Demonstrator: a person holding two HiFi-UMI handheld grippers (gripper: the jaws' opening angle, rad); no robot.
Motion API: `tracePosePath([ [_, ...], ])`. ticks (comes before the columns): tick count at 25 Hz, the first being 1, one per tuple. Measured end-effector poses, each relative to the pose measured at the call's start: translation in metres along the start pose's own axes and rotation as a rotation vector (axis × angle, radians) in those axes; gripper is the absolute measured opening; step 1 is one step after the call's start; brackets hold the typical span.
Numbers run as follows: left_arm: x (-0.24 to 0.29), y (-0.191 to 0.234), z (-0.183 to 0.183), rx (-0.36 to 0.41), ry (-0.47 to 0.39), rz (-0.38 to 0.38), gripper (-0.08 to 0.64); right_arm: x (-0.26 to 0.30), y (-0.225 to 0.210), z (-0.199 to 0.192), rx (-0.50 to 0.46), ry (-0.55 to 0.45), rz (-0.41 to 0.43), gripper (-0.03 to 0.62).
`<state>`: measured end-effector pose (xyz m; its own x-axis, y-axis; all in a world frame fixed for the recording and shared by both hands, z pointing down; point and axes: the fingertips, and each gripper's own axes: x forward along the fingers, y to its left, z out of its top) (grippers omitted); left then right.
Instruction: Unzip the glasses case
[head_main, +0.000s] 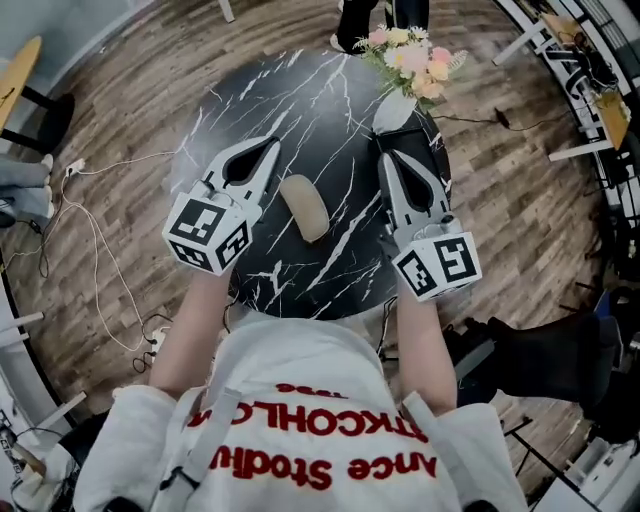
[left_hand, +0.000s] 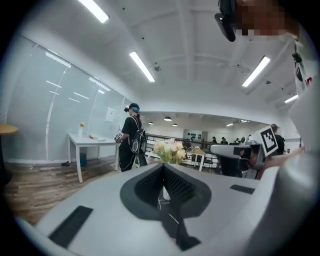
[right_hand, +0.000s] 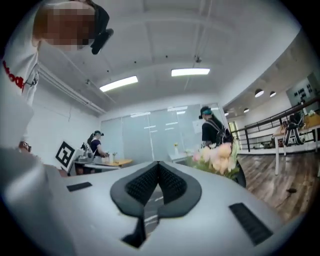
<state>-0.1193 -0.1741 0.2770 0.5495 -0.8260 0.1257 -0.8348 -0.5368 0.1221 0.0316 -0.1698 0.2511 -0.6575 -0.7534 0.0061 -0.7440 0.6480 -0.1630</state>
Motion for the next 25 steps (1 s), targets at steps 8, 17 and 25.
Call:
tracePosePath([
  [8,-0.037,-0.012,0.068,0.019,-0.146,0.044,0.006,-0.02,0.022,0.08,-0.04,-0.157,-0.028,0.015],
  [17,-0.069,-0.013,0.092,0.058,-0.216,0.121,0.006,-0.03,0.048,0.098,-0.085,-0.177,-0.021,0.015],
  [25,-0.08,-0.023,0.1,0.061,-0.241,0.115,0.006,-0.037,0.055,0.104,-0.066,-0.193,-0.022,0.015],
])
